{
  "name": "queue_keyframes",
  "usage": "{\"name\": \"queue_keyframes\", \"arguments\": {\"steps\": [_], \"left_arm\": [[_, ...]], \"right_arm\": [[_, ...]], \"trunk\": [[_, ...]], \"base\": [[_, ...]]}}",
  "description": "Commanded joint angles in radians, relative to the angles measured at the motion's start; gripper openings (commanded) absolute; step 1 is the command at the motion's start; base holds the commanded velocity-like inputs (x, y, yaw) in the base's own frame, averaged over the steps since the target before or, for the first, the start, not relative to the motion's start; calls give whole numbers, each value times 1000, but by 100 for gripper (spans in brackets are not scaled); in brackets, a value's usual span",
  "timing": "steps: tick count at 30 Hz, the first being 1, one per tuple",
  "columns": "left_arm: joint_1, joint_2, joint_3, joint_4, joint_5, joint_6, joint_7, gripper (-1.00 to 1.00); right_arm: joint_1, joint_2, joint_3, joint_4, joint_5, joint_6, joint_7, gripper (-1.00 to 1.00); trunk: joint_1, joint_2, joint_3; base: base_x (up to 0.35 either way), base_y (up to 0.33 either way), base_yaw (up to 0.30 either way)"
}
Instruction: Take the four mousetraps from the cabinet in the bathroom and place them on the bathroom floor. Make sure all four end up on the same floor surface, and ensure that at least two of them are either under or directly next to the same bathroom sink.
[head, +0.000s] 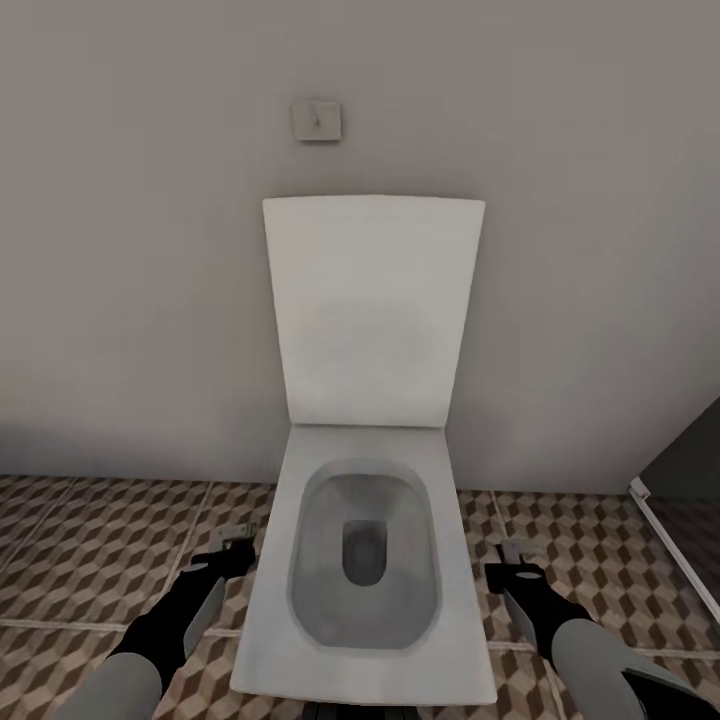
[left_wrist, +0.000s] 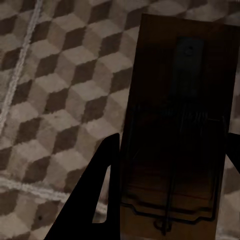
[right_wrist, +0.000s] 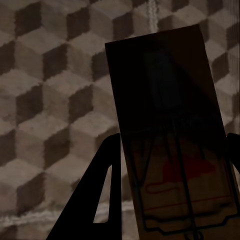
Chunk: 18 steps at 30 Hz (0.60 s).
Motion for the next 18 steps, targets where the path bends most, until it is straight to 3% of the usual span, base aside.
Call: {"name": "queue_keyframes", "arguments": {"steps": [1, 6, 9, 12, 18], "left_arm": [[-1, 2, -8, -1, 8, 2, 13, -100], [-2, 0, -8, 13, 11, -10, 13, -100], [-2, -1, -8, 65, 11, -26, 13, -100], [-2, 0, -6, 153, 10, -102, 12, -100], [-2, 1, -6, 219, 15, -156, 12, -100]], "right_arm": [[0, 0, -5, -1, 9, 4, 0, -100], [0, -1, -3, 4, 8, -9, 0, -100], [0, -1, -3, 29, 9, -21, 0, -100], [0, -1, -3, 71, 9, -49, 0, -100], [0, 0, -2, 128, 9, -94, 1, -100]], "trunk": [[0, 0, -1], [0, 0, -1], [0, 0, -1], [0, 0, -1], [0, 0, -1]], "base": [[0, 0, 0], [0, 0, 0], [0, 0, 0], [0, 0, 0], [0, 0, 0]]}}
